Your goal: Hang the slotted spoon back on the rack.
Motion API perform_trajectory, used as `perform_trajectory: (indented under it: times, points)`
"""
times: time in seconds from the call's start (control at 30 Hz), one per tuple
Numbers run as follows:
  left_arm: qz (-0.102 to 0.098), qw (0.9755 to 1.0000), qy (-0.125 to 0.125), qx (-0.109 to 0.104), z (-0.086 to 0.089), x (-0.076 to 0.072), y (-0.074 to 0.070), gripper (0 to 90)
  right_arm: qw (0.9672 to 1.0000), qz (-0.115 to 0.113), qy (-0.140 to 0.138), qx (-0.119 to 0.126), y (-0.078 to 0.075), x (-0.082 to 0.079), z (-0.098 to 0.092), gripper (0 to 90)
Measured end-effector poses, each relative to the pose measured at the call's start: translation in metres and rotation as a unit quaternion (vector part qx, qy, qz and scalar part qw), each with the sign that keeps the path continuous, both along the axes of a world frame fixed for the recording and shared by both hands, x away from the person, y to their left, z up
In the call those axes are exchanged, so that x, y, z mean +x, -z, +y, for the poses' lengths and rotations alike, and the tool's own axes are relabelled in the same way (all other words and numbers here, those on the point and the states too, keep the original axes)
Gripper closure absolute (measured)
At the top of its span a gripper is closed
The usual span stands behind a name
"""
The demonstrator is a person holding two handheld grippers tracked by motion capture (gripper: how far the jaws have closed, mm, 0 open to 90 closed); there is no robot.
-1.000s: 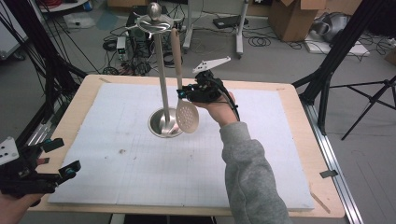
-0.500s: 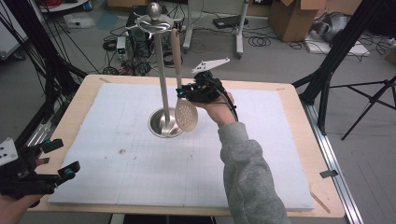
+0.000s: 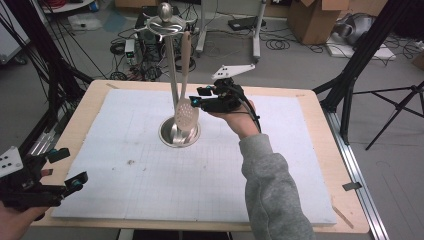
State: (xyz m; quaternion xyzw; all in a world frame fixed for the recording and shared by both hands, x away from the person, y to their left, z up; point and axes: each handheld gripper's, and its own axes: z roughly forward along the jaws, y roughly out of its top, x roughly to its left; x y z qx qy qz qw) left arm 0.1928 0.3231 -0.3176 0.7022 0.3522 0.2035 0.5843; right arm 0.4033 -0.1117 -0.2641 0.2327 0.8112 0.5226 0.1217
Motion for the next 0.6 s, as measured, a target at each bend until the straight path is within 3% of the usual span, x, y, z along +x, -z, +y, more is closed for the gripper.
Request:
perform_trajectory:
  times: [0.2,0.3,0.37,0.6]
  points:
    - [0.004,1.0,0.003,-0.003,-0.003,0.007,0.003,2.7,0.9998,0.019,-0.004,0.005,0.002,-0.002,-0.006,32.4]
    - [0.003,0.9999,0.01,-0.004,-0.005,0.009,0.002,2.6,0.9999,0.013,-0.004,0.009,0.003,-0.006,-0.01,28.2]
    - [0.0,0.9999,0.014,-0.006,-0.007,0.011,0.001,2.6,0.9998,0.013,-0.005,0.01,0.004,-0.007,-0.012,20.3]
    - [0.002,0.9997,0.025,-0.008,-0.013,0.017,0.002,2.6,0.9998,0.012,-0.01,0.014,0.01,-0.013,-0.024,14.2]
